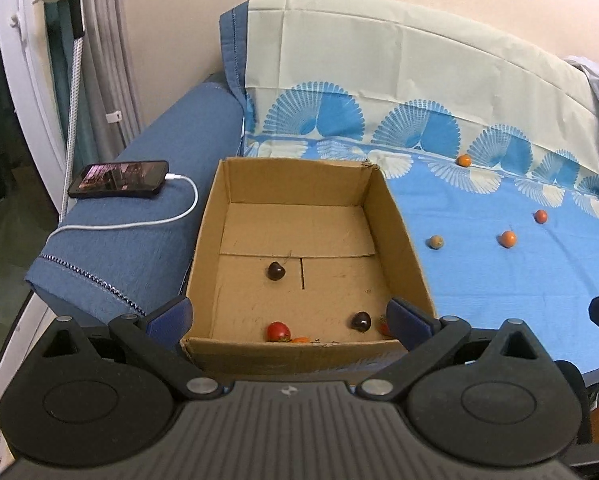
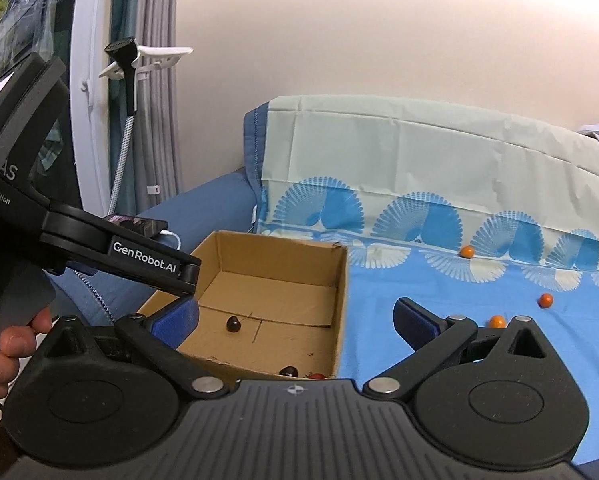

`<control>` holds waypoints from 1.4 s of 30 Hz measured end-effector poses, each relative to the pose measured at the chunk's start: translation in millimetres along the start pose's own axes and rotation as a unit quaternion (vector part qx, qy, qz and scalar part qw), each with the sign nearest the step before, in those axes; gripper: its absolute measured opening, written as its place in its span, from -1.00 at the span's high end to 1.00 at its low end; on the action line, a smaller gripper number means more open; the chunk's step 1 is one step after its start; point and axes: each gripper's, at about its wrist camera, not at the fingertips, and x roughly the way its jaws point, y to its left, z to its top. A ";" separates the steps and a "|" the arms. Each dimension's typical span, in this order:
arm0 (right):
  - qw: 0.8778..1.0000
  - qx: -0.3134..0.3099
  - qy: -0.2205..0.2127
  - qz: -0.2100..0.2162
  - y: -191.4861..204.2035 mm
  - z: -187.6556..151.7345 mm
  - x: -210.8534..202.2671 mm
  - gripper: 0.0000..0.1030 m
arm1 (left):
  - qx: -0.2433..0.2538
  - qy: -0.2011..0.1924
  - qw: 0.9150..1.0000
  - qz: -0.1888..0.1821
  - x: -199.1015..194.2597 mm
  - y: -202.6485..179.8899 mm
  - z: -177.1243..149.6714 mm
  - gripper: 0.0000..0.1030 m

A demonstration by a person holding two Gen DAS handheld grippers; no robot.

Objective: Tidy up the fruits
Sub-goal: 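Lift both open tools out of the box toward the remaining fruits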

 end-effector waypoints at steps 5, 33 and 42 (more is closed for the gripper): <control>1.000 0.025 0.002 -0.016 -13.3 -4.6 -2.3 -0.99 | 0.011 0.000 1.000 0.001 1.8 -9.3 0.6 -1.00; 0.980 0.125 0.045 -0.146 -142.1 -53.7 30.5 -0.99 | 0.083 0.057 0.994 -0.053 79.8 -119.9 22.7 -1.00; 0.965 0.133 0.074 -0.212 -229.6 -67.9 90.9 -0.99 | 0.094 0.089 0.988 -0.086 169.1 -202.1 51.9 -1.00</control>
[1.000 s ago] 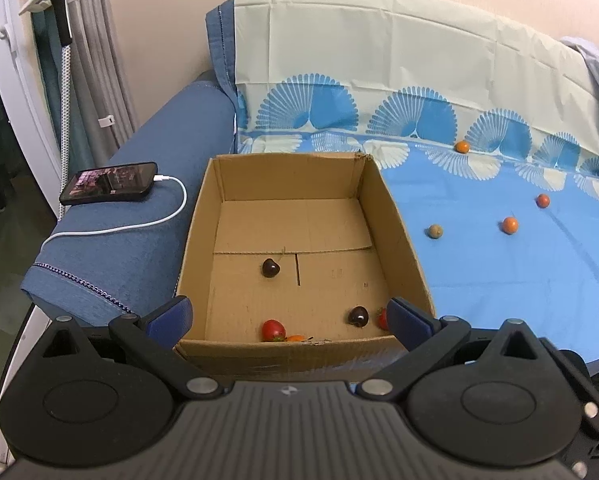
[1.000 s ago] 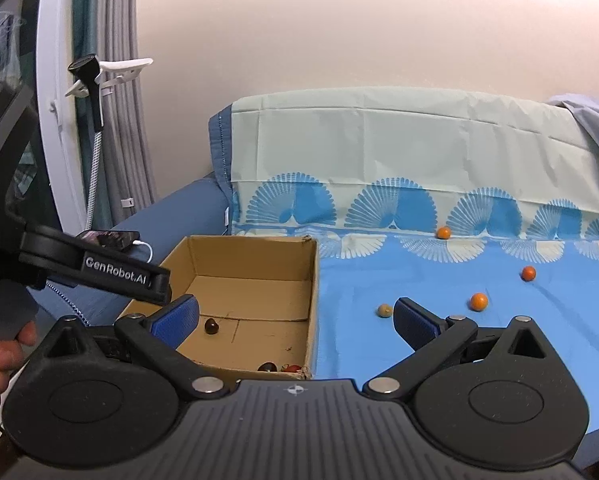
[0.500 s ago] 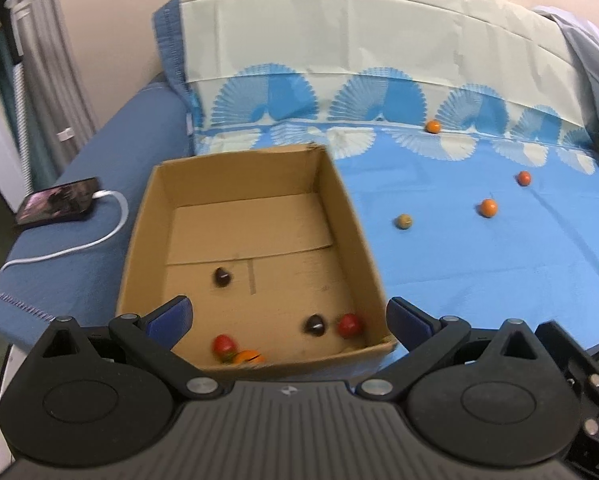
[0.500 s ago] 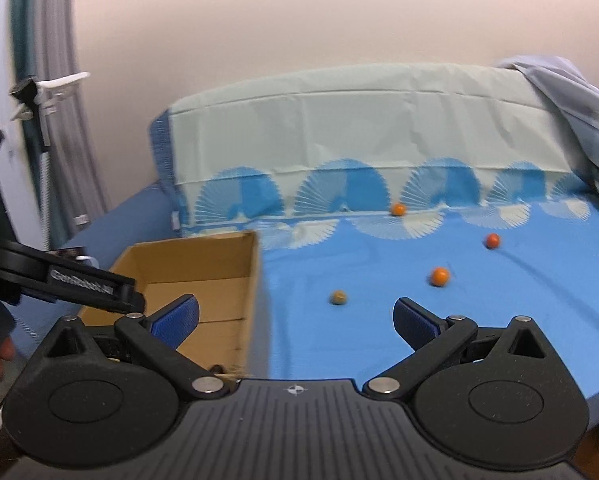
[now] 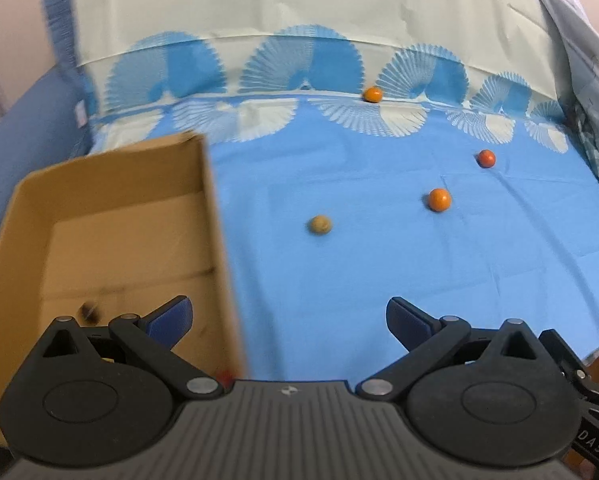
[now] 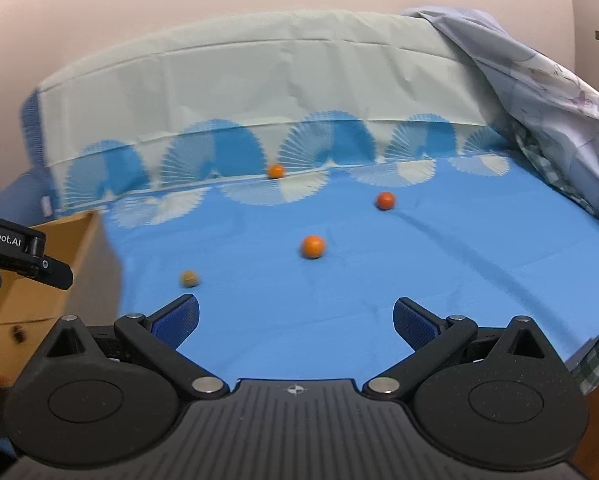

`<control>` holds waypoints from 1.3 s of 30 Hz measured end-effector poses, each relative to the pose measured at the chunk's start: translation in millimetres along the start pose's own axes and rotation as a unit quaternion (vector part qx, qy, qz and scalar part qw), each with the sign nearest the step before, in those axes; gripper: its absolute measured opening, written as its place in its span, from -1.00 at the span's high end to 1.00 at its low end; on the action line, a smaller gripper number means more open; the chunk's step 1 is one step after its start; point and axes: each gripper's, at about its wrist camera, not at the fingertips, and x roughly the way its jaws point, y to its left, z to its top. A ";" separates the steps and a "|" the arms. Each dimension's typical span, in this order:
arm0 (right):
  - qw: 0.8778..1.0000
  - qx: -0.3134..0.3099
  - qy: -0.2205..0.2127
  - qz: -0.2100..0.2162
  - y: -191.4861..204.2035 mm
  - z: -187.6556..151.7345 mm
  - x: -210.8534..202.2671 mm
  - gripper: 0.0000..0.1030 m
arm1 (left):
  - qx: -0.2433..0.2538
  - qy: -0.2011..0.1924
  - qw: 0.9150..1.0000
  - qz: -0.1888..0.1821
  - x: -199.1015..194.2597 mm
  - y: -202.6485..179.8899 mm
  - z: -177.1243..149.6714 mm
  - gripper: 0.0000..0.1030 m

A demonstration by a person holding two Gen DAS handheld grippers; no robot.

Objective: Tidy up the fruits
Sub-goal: 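Lift both open tools out of the box toward the remaining fruits, then grasp the yellow lime with the left tool while the right tool grasps the orange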

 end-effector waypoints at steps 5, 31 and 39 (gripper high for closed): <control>0.999 -0.012 0.035 -0.013 -17.6 10.5 78.6 -0.99 | -0.005 0.032 0.999 -0.008 86.3 -27.7 38.6 -1.00; 0.995 -0.073 0.061 0.016 -3.8 21.5 327.0 0.23 | 0.000 0.063 0.997 0.034 250.4 -27.7 70.5 0.35; 0.997 -0.025 0.076 0.008 -12.8 25.8 274.5 0.23 | 0.017 0.040 0.999 0.032 227.8 -26.0 69.9 0.37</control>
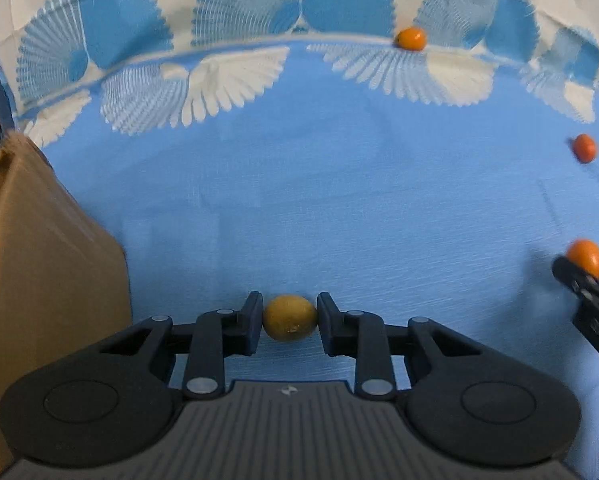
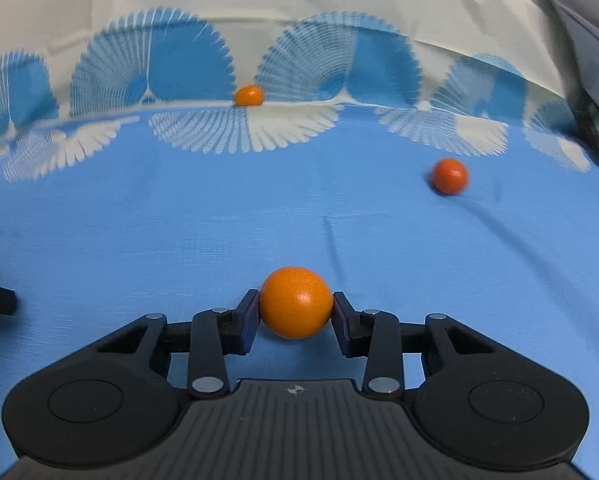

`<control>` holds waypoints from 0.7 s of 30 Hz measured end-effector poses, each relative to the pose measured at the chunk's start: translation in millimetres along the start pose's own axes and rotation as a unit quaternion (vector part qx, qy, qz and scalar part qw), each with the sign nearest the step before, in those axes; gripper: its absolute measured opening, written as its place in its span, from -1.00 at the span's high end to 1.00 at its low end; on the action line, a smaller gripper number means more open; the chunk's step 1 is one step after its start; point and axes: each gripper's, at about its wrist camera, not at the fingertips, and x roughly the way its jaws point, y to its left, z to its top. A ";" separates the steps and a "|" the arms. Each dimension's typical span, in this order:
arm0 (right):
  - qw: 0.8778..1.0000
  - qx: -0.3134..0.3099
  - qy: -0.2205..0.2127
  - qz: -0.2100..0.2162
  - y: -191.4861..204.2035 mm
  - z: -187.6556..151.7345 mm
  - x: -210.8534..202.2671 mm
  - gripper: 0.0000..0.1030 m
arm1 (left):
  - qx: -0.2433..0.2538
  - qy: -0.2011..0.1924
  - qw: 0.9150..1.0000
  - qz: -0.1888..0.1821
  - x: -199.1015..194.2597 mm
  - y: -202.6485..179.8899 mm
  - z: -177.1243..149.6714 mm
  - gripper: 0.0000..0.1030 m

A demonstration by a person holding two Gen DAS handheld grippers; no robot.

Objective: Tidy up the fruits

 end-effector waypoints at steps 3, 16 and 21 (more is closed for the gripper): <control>1.000 0.021 0.000 0.009 -0.6 -8.2 -43.8 0.23 | 0.008 -0.016 1.000 -0.011 -21.0 -1.8 -5.0 0.37; 0.997 0.040 -0.039 0.057 27.1 -35.7 -217.6 0.23 | 0.013 -0.078 0.996 -0.049 -170.4 19.7 -32.1 0.37; 0.994 0.044 -0.049 0.086 43.1 -42.2 -268.4 0.23 | 0.022 -0.085 0.995 -0.050 -217.6 32.5 -56.5 0.37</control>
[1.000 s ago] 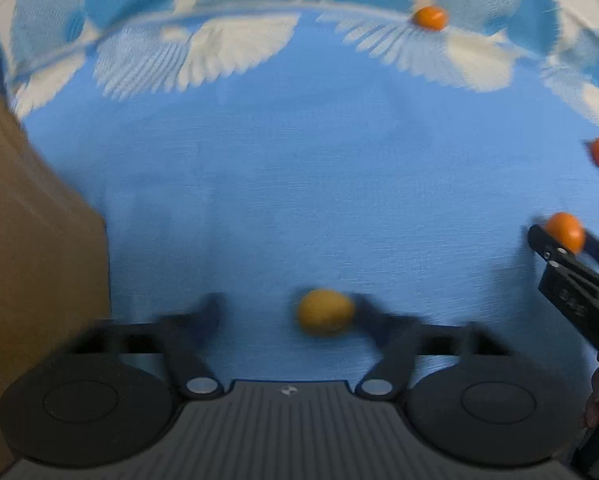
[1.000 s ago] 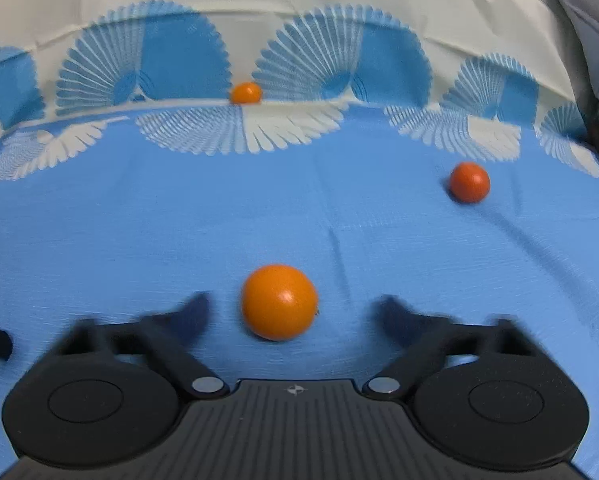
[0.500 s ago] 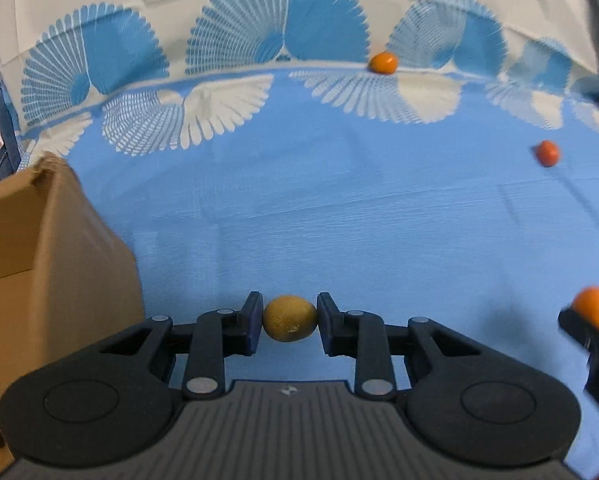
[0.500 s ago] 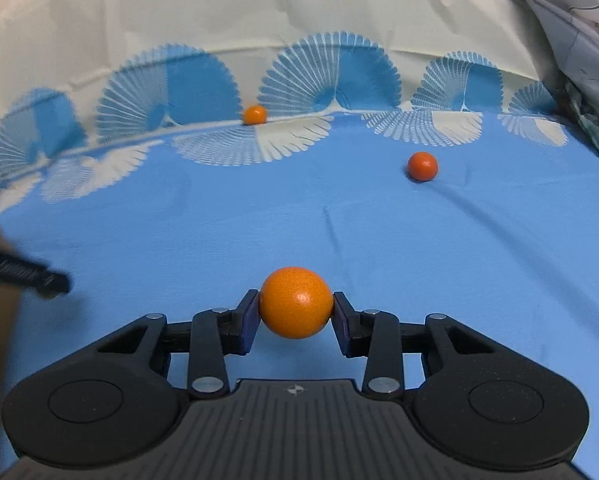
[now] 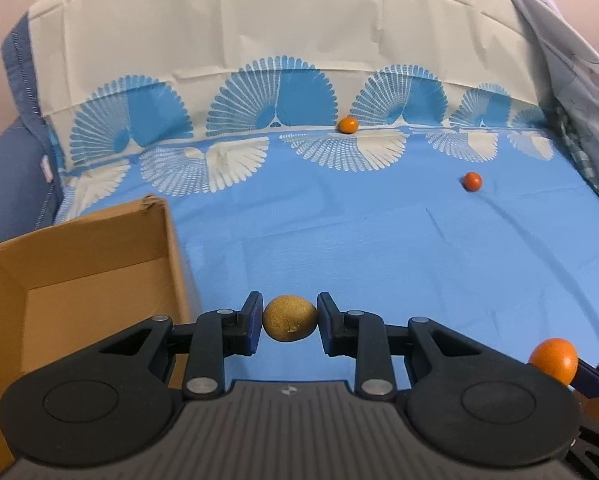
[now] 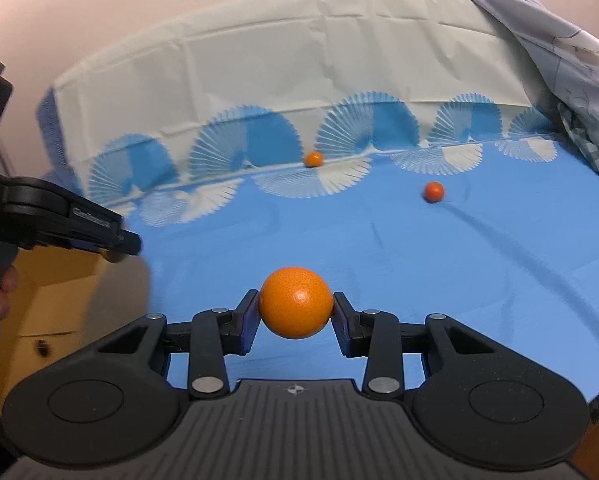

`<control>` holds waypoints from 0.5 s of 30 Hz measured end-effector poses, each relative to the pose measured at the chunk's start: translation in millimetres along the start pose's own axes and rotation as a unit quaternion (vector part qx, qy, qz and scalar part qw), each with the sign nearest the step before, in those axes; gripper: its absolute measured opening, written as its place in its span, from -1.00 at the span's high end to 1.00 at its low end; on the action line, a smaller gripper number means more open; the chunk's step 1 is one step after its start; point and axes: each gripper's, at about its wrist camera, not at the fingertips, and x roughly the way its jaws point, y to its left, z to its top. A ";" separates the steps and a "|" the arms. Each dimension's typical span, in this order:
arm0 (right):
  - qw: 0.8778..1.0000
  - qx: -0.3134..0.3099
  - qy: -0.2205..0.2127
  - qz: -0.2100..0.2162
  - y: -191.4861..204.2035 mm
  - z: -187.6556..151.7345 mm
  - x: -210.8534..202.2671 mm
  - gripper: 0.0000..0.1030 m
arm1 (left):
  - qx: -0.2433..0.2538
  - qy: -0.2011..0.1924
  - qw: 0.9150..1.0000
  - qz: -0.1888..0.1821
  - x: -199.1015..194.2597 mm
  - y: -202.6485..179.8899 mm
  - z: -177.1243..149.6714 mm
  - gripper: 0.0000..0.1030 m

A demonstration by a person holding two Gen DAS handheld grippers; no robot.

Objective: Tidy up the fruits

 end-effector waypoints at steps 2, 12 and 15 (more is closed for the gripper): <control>1.000 -0.002 -0.001 0.012 11.1 -4.2 -16.9 0.23 | 0.003 -0.001 1.000 0.003 -20.1 4.6 -9.0 0.37; 0.998 -0.025 0.002 0.056 56.2 -37.4 -78.1 0.23 | 0.005 0.010 1.000 0.015 -96.8 36.6 -57.7 0.37; 0.998 -0.025 -0.003 0.058 61.6 -43.4 -91.0 0.23 | 0.002 0.013 1.000 0.017 -111.8 41.9 -68.1 0.37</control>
